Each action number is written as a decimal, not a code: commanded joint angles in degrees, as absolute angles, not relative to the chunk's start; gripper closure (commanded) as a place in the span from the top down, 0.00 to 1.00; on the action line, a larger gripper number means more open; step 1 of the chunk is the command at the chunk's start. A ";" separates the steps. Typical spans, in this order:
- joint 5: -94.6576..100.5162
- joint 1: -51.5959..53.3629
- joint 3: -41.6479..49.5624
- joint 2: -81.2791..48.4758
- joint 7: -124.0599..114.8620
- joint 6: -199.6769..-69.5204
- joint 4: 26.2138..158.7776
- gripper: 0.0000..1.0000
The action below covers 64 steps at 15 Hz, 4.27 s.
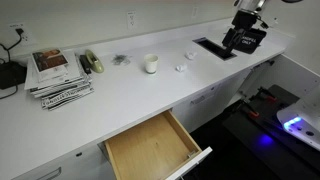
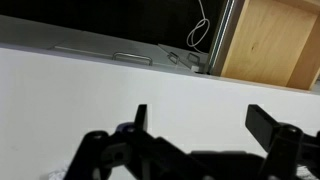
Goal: Pour the contents in the white coffee cup onto the right side of the countertop
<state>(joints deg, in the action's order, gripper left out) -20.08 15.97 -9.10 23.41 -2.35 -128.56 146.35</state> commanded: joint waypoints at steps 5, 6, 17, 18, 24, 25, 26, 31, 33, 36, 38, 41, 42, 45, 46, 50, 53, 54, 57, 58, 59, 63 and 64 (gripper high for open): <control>-20.22 15.61 -9.44 23.43 -2.26 -128.40 146.25 1.00; -20.22 15.61 -9.44 23.43 -2.26 -128.40 146.25 1.00; -7.31 11.78 -12.13 -4.26 -14.65 -151.85 128.41 1.00; -4.09 12.12 -11.86 -6.98 -17.24 -152.62 126.09 1.00; 3.22 15.67 -9.40 -15.08 -22.61 -152.39 118.31 1.00; 3.25 16.18 -9.13 -16.75 -22.80 -152.41 116.68 1.00; 3.18 16.33 -9.08 -17.25 -22.75 -152.44 116.57 1.00; 3.26 16.24 -8.80 -16.78 -22.53 -152.44 116.87 1.00; 3.26 16.24 -8.79 -16.77 -22.53 -152.44 116.87 1.00; 3.26 16.25 -8.80 -16.77 -22.53 -152.44 116.87 1.00; 3.50 16.59 -8.77 -17.87 -22.80 -151.82 115.32 1.00; 3.73 17.65 -8.73 -21.03 -23.16 -150.31 110.91 1.00; 3.81 18.15 -8.70 -22.13 -23.19 -149.82 109.32 1.00; 4.58 19.95 -7.81 -25.41 -24.02 -147.64 104.55 1.00; 4.83 20.54 -7.37 -26.75 -24.22 -146.48 102.73 1.00; 5.97 22.99 -5.20 -32.01 -25.17 -143.03 95.83 1.00; 6.00 24.28 -4.01 -35.45 -25.16 -141.79 91.62 1.00; 6.11 24.73 -3.55 -36.51 -25.29 -141.52 90.44 1.00; 6.33 25.71 -2.45 -39.09 -25.46 -141.17 87.64 0.72; 6.41 25.97 -2.17 -39.78 -25.55 -141.01 86.83 0.66; 6.49 26.20 -1.96 -40.36 -25.63 -140.83 86.13 0.56; 6.40 26.69 -1.69 -42.11 -25.50 -140.03 83.76 0.25; 6.35 26.75 -1.72 -42.38 -25.46 -139.88 83.31 0.19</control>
<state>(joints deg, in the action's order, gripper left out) 5.41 25.54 -2.78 -40.95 -23.89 -142.56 86.65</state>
